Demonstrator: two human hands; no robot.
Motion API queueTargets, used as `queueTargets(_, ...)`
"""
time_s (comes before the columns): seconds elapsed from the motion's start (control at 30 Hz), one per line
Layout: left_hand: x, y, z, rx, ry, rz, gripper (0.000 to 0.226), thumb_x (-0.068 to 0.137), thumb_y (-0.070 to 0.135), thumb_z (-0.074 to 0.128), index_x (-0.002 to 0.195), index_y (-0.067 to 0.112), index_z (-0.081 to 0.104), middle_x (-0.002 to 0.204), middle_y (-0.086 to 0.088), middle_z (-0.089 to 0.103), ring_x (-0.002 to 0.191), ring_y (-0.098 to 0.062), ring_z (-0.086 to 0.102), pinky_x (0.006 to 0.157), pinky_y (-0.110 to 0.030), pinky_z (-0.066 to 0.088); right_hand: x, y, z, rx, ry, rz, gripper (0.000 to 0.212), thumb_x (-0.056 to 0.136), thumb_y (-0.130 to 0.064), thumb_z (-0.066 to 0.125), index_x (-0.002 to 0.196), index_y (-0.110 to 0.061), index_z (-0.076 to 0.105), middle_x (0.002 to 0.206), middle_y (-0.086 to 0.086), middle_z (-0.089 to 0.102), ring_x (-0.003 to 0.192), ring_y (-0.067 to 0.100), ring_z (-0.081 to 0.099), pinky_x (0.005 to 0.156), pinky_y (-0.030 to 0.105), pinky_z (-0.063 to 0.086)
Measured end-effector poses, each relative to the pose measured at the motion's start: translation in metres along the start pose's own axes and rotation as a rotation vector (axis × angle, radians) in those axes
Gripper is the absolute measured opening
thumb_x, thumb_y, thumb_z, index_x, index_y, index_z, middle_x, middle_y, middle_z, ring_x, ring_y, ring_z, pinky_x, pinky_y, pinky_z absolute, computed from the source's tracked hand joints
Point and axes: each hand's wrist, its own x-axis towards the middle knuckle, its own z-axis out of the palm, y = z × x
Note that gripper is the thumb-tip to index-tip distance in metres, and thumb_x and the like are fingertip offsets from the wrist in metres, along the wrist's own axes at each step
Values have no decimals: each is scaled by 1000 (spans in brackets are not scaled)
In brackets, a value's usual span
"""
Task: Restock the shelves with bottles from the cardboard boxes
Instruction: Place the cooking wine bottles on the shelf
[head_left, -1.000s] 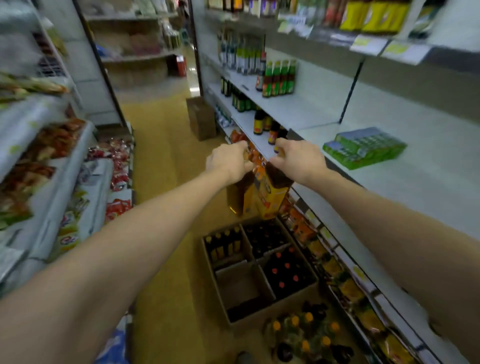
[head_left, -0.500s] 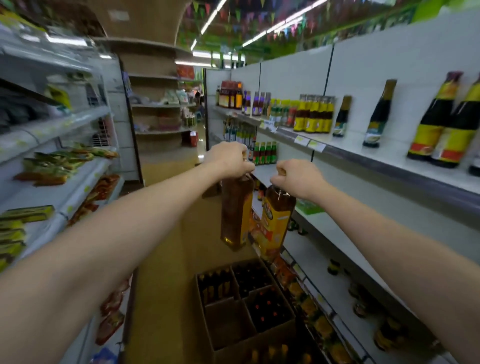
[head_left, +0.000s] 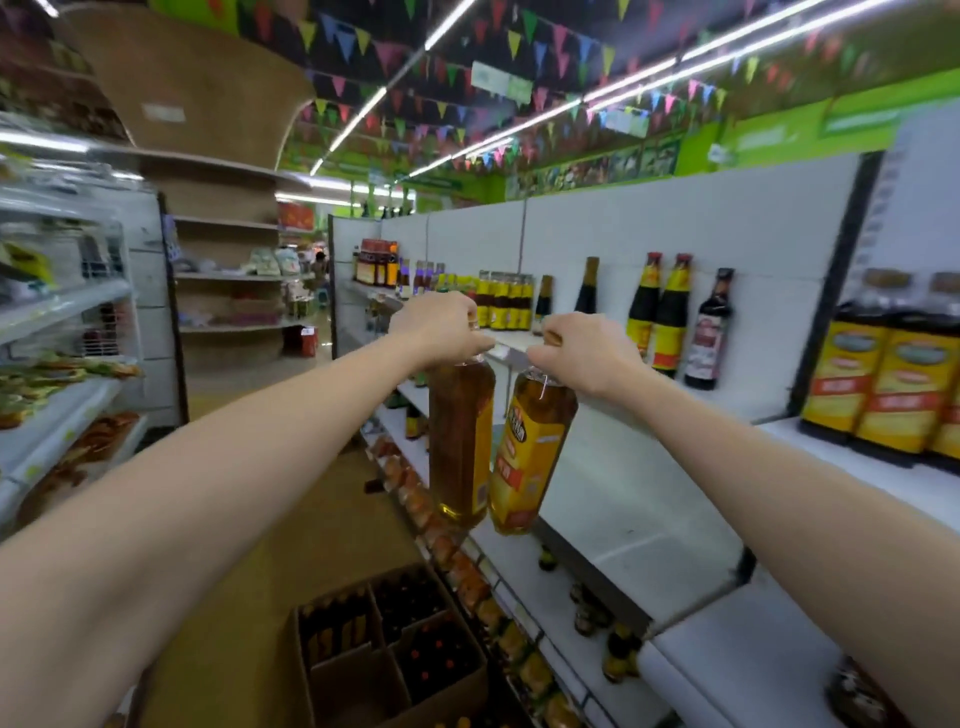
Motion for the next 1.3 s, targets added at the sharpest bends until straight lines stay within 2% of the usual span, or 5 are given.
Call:
queueTargets(0.3,39,98,-26,-141,92,253,37,83,37,58,59,14,42,57,0,41,54,-17,40,48,-28,28,-38,44,-100,-181,151,209,34,87,-30,54,61,-18,37,62,-1,44,61,20,43,50,29,27)
queueTargets(0.53,73,181,-29,-297,204,452,38,84,40,59,61,16,43,61,0,43,66,-22,46,52,-28,29,-70,81,-157,-307,294,394,35,86,-27,54,60,-15,35,61,1,40,59,19,37,50,29,25)
queueTargets(0.73,78,259,-23,-429,239,602,38,85,39,58,59,15,44,59,-1,45,66,-24,49,53,-29,30,-107,113,-186,-422,398,548,38,87,-36,56,59,-18,37,62,0,42,67,23,41,54,29,27)
queueTargets(1.13,67,372,-12,-571,221,722,41,84,34,59,54,14,39,53,0,40,58,-23,44,51,-27,29,-152,174,-250,-569,384,649,35,88,-29,53,60,-17,35,61,-1,39,56,14,32,50,27,23)
queueTargets(1.3,73,400,2,-510,205,754,38,87,39,57,63,12,46,61,-2,45,64,-23,48,55,-28,34,-156,208,-256,-582,339,661,34,88,-33,54,61,-18,39,61,-2,42,56,12,34,51,27,24)
